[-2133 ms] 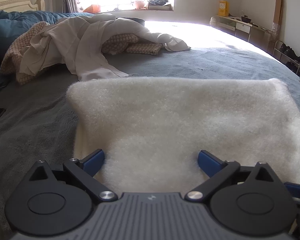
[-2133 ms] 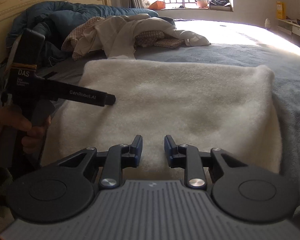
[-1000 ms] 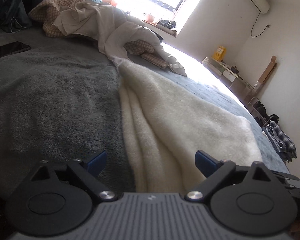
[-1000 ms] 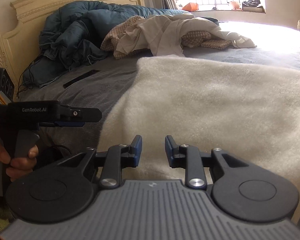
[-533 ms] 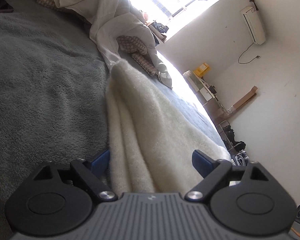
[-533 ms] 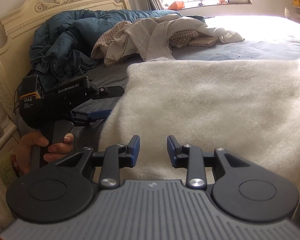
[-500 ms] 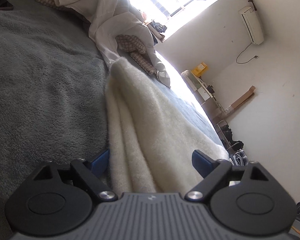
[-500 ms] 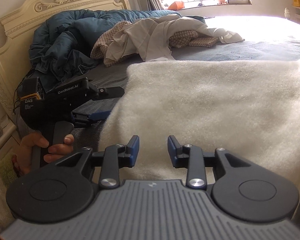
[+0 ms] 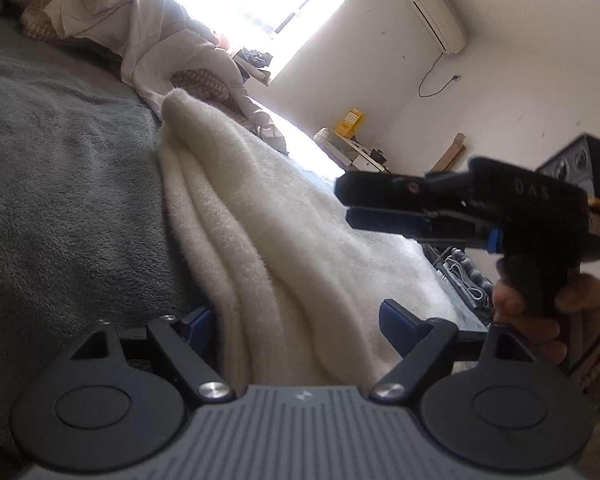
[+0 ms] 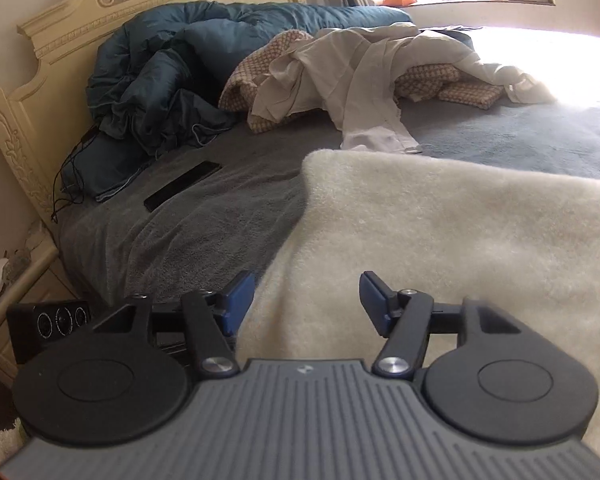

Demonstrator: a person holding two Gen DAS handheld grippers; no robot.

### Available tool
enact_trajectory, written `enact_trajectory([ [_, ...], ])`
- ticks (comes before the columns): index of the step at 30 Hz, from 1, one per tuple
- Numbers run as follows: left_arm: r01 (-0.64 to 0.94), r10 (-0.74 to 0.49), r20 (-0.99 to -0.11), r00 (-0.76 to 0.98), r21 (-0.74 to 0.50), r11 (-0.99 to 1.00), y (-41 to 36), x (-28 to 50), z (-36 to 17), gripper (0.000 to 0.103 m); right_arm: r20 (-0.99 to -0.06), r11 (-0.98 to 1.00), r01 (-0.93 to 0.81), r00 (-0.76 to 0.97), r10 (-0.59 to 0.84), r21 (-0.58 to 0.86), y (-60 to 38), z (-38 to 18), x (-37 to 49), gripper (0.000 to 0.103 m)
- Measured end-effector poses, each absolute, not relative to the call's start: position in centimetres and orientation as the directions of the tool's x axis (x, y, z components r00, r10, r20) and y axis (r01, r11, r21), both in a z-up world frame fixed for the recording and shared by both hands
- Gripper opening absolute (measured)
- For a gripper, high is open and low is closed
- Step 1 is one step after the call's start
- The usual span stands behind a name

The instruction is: Fold clothes

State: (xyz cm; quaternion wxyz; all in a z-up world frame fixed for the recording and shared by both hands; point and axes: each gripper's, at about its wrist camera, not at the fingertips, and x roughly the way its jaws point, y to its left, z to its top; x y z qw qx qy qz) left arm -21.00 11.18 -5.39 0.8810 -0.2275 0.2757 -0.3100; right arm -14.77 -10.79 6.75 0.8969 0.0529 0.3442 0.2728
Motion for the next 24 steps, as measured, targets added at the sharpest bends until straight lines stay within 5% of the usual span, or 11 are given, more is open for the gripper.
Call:
enact_trajectory([
  [10, 0.387, -0.619, -0.328, 0.713, -0.552, 0.739, 9.4, -21.3, -4.4, 0.075, -0.817, 0.833, -0.552, 0.466, 0.34, 0.031, -1.2, 6.1, -8.7, 0.081],
  [12, 0.376, -0.59, -0.331, 0.737, -0.524, 0.764, 9.0, -21.6, -4.3, 0.058, -0.835, 0.825, -0.563, 0.474, 0.281, -0.042, -0.1, 5.4, -8.7, 0.082],
  [15, 0.375, -0.562, -0.325, 0.761, -0.485, 0.79, 8.6, -21.9, -4.1, 0.045, -0.852, 0.802, -0.578, 0.487, 0.191, -0.15, 1.6, 4.4, -8.7, 0.082],
  [21, 0.425, -0.555, -0.282, 0.782, -0.41, 0.807, 7.8, -22.4, -3.1, 0.031, -0.867, 0.727, -0.622, 0.493, 0.074, -0.292, 3.2, 3.4, -8.9, 0.084],
  [24, 0.438, -0.55, -0.276, 0.788, -0.376, 0.816, 6.9, -22.4, -2.3, 0.03, -0.86, 0.689, -0.638, 0.509, 0.043, -0.344, 3.2, 3.1, -8.9, 0.075],
])
